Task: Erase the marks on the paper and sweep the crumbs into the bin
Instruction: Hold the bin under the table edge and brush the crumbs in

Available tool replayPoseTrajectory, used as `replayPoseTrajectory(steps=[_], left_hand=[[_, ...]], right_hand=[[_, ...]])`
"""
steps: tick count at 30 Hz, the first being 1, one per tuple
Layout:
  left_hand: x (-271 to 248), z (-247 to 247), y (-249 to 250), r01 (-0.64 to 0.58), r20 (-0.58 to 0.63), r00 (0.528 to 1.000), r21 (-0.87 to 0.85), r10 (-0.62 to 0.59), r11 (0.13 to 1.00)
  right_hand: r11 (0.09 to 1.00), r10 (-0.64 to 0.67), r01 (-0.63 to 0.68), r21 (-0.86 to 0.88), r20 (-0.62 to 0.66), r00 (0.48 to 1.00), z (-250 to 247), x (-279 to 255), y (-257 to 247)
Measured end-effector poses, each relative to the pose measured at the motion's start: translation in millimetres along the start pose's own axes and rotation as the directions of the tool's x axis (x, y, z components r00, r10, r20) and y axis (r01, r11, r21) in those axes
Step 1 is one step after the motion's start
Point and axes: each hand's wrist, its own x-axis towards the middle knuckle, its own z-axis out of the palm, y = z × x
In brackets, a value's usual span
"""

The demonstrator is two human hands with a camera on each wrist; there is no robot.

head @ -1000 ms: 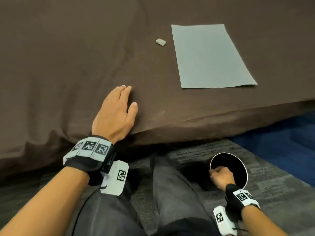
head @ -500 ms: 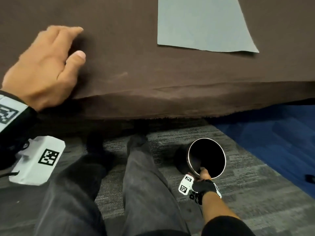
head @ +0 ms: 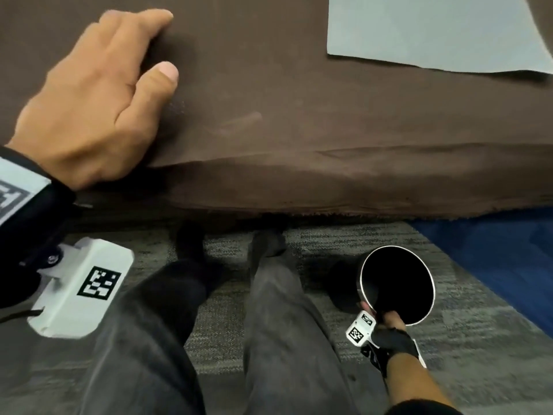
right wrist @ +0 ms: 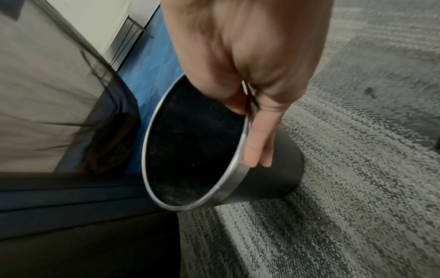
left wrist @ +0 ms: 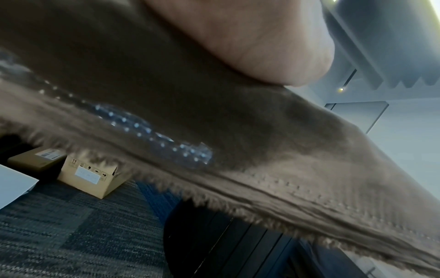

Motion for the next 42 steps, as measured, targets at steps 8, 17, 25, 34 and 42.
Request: replayPoseTrajectory(steps=[8,17,25,34,42], left_hand=[[-2,-10,13,0.039,0.044,0.998,0.001,-0.039,0.999],[-3,-14,19,0.070,0.080,0.995,-0.047,-0.067,0.996],[-4,-15,15,0.139,0.102,0.987,-0.190,-0.121,0.972],[-4,-17,15,0.205,0.133,0.976,-0.288,-0.173,0.935],[-2,-21,12,0.190,0.181,0.974,-0.340,-0.134,0.921]], right_hand=[[0.973,-0.223,0.222,-0.070,-0.004,0.975,-22,-90,-32],[0.772,-0.446,0.546,-0.324,0.335,0.830,1,-210,-46],[0.441,-0.513,0.765,-0.469,0.568,0.644,48,-288,-37],[0.144,-0.306,0.827,-0.543,0.771,0.559,48,-365,-16],[-0.036,-0.119,0.815,-0.579,0.812,0.571,32,-401,-1]])
